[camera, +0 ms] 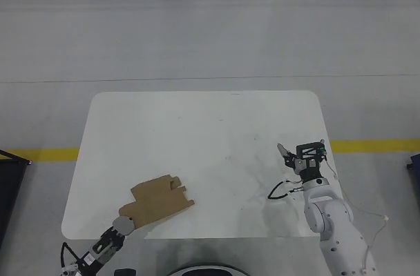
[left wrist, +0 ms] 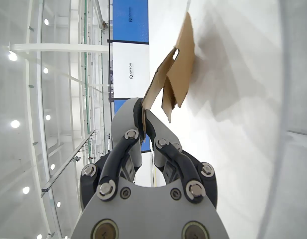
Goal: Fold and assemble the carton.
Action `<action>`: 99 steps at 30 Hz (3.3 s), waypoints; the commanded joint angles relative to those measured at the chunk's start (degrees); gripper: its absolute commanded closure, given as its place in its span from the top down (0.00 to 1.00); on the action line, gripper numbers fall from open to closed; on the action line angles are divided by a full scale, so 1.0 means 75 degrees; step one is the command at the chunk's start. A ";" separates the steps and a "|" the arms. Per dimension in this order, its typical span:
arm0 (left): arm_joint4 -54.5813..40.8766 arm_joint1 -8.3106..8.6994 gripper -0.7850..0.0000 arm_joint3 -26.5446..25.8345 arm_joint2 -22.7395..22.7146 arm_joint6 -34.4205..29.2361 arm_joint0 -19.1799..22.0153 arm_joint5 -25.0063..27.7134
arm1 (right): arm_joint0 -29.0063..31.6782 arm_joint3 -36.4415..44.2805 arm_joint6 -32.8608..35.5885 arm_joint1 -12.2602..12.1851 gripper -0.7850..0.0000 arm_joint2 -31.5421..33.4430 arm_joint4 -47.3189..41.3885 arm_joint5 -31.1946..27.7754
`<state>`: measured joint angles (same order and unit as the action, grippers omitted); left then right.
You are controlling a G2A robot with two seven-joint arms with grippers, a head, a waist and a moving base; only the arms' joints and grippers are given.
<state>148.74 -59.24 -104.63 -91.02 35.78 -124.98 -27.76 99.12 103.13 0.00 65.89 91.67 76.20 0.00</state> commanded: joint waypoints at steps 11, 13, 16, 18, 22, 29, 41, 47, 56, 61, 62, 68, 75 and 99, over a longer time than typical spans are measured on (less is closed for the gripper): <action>-0.0227 0.0011 0.00 -0.0248 -0.0067 0.0068 0.0119 0.0267 | 0.0000 0.0000 0.0000 0.0000 1.00 0.0000 0.0000 0.0000; -0.0227 0.0011 0.00 -0.0248 -0.0067 0.0068 0.0119 0.0267 | 0.0000 0.0000 0.0000 0.0000 1.00 0.0000 0.0000 0.0000; -0.0227 0.0011 0.00 -0.0248 -0.0067 0.0068 0.0119 0.0267 | 0.0000 0.0000 0.0000 0.0000 1.00 0.0000 0.0000 0.0000; -0.0227 0.0011 0.00 -0.0248 -0.0067 0.0068 0.0119 0.0267 | 0.0000 0.0000 0.0000 0.0000 1.00 0.0000 0.0000 0.0000; -0.0227 0.0011 0.00 -0.0248 -0.0067 0.0068 0.0119 0.0267 | 0.0000 0.0000 0.0000 0.0000 1.00 0.0000 0.0000 0.0000; -0.0227 0.0011 0.00 -0.0248 -0.0067 0.0068 0.0119 0.0267 | 0.0000 0.0000 0.0000 0.0000 1.00 0.0000 0.0000 0.0000; -0.2596 0.0063 0.00 -0.0872 -0.0484 0.0504 0.0219 0.2358 | 0.0363 -0.0051 -0.1274 0.0024 1.00 -0.0157 -0.0915 -0.1470; -0.2634 0.0058 0.00 -0.0880 -0.0471 0.0371 0.0291 0.2433 | 0.0308 0.0014 -0.1100 0.0000 1.00 -0.0335 -0.0668 -0.2024; -0.5723 0.0114 0.00 -0.1544 -0.0751 0.0632 0.1279 0.5583 | -0.1147 -0.0215 -0.0797 -0.0028 1.00 -0.1506 -0.0502 -0.4762; -0.7270 0.0179 0.00 -0.1343 -0.1011 0.0399 0.2035 0.7439 | -0.1690 -0.0465 -0.0852 -0.0045 1.00 -0.1799 -0.0829 -0.5920; -0.7383 0.0189 0.00 -0.1327 -0.1032 0.0289 0.2133 0.7650 | -0.1737 -0.0511 -0.0863 -0.0056 1.00 -0.1782 -0.0825 -0.6043; -0.7617 0.0213 0.00 -0.1251 -0.0841 -0.0035 0.2524 0.8262 | -0.1898 -0.0685 -0.0855 -0.0102 1.00 -0.1840 -0.0824 -0.6623; -0.7778 0.0191 0.00 -0.1207 -0.0422 -0.0265 0.2725 0.8347 | -0.2355 -0.0907 -0.0673 -0.0129 1.00 -0.2345 -0.0652 -0.7716; -0.8403 0.0036 0.00 -0.0464 0.0295 -0.2035 0.3724 0.7144 | -0.3259 -0.1248 -0.2066 -0.1093 1.00 -0.4344 -0.0506 -0.7733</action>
<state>85.24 -58.96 -108.00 -88.80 20.62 -97.01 26.11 75.07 94.73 -14.62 57.81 58.68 74.08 -58.00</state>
